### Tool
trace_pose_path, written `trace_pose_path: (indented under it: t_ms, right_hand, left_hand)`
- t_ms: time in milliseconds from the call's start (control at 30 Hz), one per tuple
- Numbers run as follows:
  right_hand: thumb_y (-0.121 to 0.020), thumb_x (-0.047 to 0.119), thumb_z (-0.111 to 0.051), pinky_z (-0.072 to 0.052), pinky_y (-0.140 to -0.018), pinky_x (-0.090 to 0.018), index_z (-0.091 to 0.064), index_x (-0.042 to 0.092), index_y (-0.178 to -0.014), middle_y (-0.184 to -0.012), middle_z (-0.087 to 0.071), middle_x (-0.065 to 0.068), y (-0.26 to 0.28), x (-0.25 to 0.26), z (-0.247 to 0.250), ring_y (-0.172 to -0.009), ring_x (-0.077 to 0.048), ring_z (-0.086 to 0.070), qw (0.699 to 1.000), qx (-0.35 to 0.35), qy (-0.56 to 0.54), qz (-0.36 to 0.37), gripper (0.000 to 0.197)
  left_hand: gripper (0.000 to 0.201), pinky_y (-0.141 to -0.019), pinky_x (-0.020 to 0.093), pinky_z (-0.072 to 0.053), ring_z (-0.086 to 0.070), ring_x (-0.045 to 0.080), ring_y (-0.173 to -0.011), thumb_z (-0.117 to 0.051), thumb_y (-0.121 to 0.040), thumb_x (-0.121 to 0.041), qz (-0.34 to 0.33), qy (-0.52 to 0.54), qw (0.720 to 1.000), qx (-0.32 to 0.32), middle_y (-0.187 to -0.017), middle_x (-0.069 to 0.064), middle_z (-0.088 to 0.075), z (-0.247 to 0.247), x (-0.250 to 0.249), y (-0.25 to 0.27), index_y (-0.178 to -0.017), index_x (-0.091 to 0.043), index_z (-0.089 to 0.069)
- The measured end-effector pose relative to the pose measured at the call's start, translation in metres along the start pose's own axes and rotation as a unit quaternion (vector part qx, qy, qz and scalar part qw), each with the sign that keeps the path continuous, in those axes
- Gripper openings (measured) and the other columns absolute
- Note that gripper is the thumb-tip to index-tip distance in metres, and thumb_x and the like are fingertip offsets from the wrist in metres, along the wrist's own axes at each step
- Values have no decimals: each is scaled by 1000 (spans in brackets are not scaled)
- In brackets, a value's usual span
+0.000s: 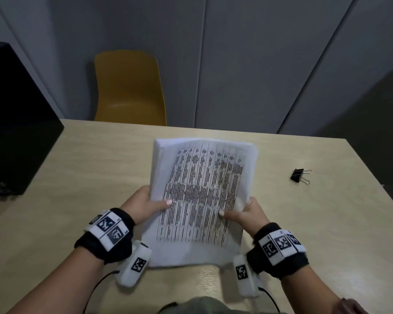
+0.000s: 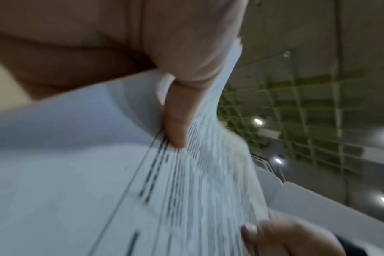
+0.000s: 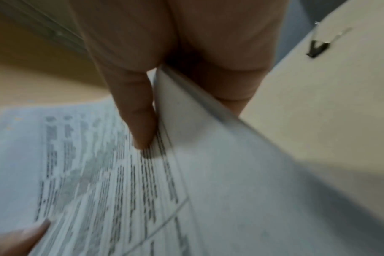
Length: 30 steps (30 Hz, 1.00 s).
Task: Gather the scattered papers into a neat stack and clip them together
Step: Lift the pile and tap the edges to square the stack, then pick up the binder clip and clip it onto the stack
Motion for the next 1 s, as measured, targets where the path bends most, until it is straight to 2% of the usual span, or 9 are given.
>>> trace_pose_path:
  t_ms: [67,167,267,333,467,633,733,867,1000]
  right_hand:
    - [-69,3,-77,-57,-78,-44,-60,-1,-101,-89,-69,-16,0,-16,-3,-83,-32,-67,999,22,-11,-43,36]
    - [-78,4,-68,-54,-62,-27,-54,2,-110,-87,-66,-9,7,-35,-10,-75,-21,-65,995,37,-19,-87,35]
    - [-84,26,-64,-48,-60,-22,-55,11,-106,-90,-65,-1,11,-48,-5,-78,-16,-63,990,36,90,-104,29]
    - [-83,42,-61,-46,-58,-24,-56,18,-89,-83,-64,2,6,-52,11,-75,-15,-61,973,32,198,-113,25]
    - [-84,42,-60,-56,-70,-34,-57,17,-79,-77,-70,-6,-26,-60,74,-72,-23,-67,969,-119,149,-156,26]
    - [-80,42,-57,-53,-60,-34,-61,5,-95,-75,-68,-12,-77,-74,170,-60,-26,-63,910,-355,-76,-200,40]
    - [-72,51,-52,-53,-69,-36,-60,6,-99,-73,-73,-10,-97,-70,204,-75,-30,-67,886,-411,-80,-201,53]
    - [-80,46,-55,-39,-74,-32,-58,4,-105,-107,-67,-8,-110,-70,223,-92,-29,-62,872,-423,-56,-240,49]
    - [-86,36,-55,-39,-75,-29,-65,5,-105,-111,-66,-16,-124,-72,226,-101,-34,-61,883,-419,-16,-212,38]
  left_hand:
    - [24,-88,35,-49,-62,21,-94,-69,-82,-18,59,1,996,62,-96,1,-66,-10,13,-5,-103,-16,-58]
    - [55,-97,40,-46,-62,23,-104,-76,-73,-28,157,-8,983,94,-111,5,-66,-26,43,-9,-120,-9,-54]
    - [54,-100,42,-43,-59,28,-110,-75,-74,-29,190,-36,975,106,-118,7,-64,-38,51,-14,-119,-8,-54]
    - [58,-101,45,-43,-59,29,-110,-75,-73,-29,202,-46,971,115,-119,10,-65,-45,52,-21,-123,-8,-54]
    - [55,-101,39,-43,-60,28,-108,-77,-74,-29,197,-63,971,116,-116,11,-65,-58,54,-43,-119,-3,-57]
    - [29,-103,43,-41,-61,27,-105,-71,-79,-17,208,-51,969,123,-109,10,-68,-69,61,-51,-106,-9,-64]
    - [13,-89,31,-45,-61,18,-94,-67,-83,-15,200,-46,969,134,-95,1,-67,-75,61,-53,-94,-16,-61]
    - [30,-99,41,-43,-63,24,-99,-72,-79,-15,214,-41,970,110,-101,7,-70,-72,67,-53,-107,-9,-62]
    - [42,-98,42,-44,-63,25,-100,-74,-76,-18,227,-39,968,102,-105,7,-69,-73,70,-52,-114,-9,-59]
Point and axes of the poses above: each hand's wrist, its own y-axis away from the middle knuckle, its own z-axis out of the back of the hand, x = y × z, the point moved 5 cm from there along -y, towards the middle knuckle
